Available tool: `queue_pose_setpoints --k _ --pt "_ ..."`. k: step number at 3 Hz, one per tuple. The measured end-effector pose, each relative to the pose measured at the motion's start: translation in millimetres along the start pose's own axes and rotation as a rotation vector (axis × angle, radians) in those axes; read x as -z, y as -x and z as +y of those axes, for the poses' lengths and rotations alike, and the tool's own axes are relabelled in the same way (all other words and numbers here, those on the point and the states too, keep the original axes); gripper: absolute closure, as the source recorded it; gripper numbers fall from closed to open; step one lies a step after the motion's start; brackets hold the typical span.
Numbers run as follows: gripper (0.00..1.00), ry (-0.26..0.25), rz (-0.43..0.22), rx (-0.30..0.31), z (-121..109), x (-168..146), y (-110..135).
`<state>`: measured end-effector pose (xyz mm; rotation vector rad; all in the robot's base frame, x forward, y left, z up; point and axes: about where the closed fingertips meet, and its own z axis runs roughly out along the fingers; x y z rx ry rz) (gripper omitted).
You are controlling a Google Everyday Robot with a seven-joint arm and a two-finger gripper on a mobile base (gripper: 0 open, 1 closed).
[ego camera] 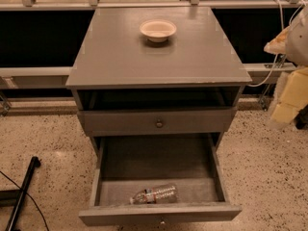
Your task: Pick water bottle from middle drawer and place on counter
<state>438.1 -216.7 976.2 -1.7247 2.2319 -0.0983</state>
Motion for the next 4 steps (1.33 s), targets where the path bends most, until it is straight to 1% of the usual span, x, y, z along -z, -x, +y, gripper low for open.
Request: queue_pose_setpoints --k 1,2,3,4 --pt "0.00 0.000 0.000 0.000 0 0 0" --pt "0.00 0.023 -0.025 -0.009 -5 -24 -2" --pt "0.00 0.017 -0.040 0.011 5 -62 -6" --pt "0.00 0.048 -0.074 0.049 34 -135 -16"
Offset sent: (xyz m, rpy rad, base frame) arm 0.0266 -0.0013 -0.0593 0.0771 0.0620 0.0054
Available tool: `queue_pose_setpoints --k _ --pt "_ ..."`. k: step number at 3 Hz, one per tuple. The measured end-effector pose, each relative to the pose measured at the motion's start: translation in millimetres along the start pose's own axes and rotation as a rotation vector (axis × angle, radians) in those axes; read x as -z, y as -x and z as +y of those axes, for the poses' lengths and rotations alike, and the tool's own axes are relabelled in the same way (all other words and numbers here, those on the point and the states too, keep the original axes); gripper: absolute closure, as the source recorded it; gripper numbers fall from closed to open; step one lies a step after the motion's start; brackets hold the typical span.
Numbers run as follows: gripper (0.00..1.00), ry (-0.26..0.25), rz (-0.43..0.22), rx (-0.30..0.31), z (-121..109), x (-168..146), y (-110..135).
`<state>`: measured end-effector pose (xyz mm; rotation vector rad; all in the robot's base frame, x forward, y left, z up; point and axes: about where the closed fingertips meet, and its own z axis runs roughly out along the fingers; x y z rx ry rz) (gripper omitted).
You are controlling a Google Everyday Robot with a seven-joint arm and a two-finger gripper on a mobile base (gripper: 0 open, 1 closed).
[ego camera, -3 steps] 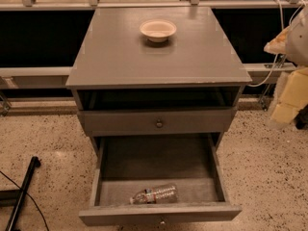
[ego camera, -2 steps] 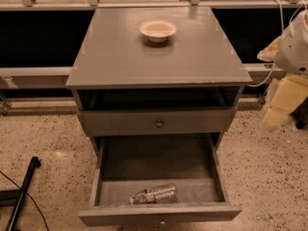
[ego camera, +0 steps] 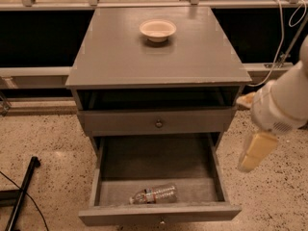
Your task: Pick water bottle from middle drawer and place on counter
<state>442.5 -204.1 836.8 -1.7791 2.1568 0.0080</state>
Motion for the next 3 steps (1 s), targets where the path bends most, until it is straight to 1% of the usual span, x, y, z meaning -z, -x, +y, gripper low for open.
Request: queue_pose_setpoints --k 1,2,3 --pt "0.00 0.003 -0.001 0.016 10 -25 -5" --pt "0.00 0.045 -0.012 0.058 14 -31 -2" --pt "0.00 0.113 -0.066 0.224 40 -84 26"
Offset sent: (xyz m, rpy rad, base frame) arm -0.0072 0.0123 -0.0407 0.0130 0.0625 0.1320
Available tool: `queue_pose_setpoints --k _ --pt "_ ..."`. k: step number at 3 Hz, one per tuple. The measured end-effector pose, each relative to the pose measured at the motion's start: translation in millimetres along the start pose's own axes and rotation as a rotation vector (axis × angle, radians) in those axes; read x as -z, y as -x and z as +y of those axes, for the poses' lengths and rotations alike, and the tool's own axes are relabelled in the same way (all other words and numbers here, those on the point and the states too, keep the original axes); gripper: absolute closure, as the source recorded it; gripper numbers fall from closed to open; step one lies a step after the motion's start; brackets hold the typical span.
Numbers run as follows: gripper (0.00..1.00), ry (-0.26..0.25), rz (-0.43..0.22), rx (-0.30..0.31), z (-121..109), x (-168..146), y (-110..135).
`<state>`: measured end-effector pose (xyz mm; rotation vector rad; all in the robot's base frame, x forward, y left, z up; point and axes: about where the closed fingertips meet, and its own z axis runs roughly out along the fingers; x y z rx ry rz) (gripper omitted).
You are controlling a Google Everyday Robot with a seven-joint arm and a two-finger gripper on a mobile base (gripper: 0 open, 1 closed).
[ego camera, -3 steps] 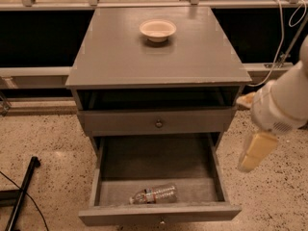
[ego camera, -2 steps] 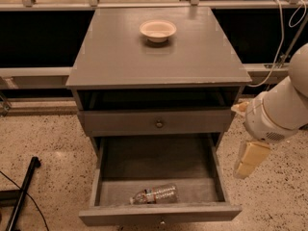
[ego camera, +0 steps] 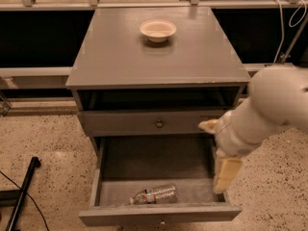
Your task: Pick water bottle from middle drawer and place on counter
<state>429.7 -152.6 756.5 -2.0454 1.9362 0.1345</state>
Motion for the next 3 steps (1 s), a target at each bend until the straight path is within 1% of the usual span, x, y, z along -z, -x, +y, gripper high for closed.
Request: queue_pose_setpoints --k 1,2,3 --pt "0.00 0.090 -0.126 0.272 47 -121 47" --pt "0.00 0.063 -0.125 0.272 42 -121 48" --pt "0.00 0.085 -0.127 0.285 39 -134 49"
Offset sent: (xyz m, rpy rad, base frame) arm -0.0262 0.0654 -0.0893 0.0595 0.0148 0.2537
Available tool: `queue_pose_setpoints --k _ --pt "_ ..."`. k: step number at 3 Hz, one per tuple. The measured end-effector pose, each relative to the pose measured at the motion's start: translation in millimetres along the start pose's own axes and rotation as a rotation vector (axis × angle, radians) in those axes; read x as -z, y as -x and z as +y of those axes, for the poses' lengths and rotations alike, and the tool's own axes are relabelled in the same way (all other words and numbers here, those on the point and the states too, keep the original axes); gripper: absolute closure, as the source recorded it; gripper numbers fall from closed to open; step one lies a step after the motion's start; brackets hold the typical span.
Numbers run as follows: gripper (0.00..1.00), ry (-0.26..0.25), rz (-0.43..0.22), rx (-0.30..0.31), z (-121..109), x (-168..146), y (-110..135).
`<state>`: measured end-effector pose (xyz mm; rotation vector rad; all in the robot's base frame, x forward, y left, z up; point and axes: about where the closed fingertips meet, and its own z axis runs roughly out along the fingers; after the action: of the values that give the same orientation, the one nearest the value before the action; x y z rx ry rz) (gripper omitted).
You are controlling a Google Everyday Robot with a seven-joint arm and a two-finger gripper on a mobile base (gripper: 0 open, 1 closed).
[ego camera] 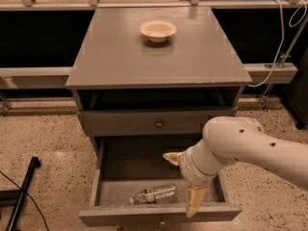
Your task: Pick water bottle from middle drawer and place on counter
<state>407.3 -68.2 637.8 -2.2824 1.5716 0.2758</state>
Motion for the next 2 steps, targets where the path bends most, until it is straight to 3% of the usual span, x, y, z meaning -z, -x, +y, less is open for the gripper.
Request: queue_pose_setpoints --k 1,2 --pt "0.00 -0.011 -0.040 0.024 -36 -33 -18" --pt "0.02 0.022 -0.152 0.000 -67 -114 -38"
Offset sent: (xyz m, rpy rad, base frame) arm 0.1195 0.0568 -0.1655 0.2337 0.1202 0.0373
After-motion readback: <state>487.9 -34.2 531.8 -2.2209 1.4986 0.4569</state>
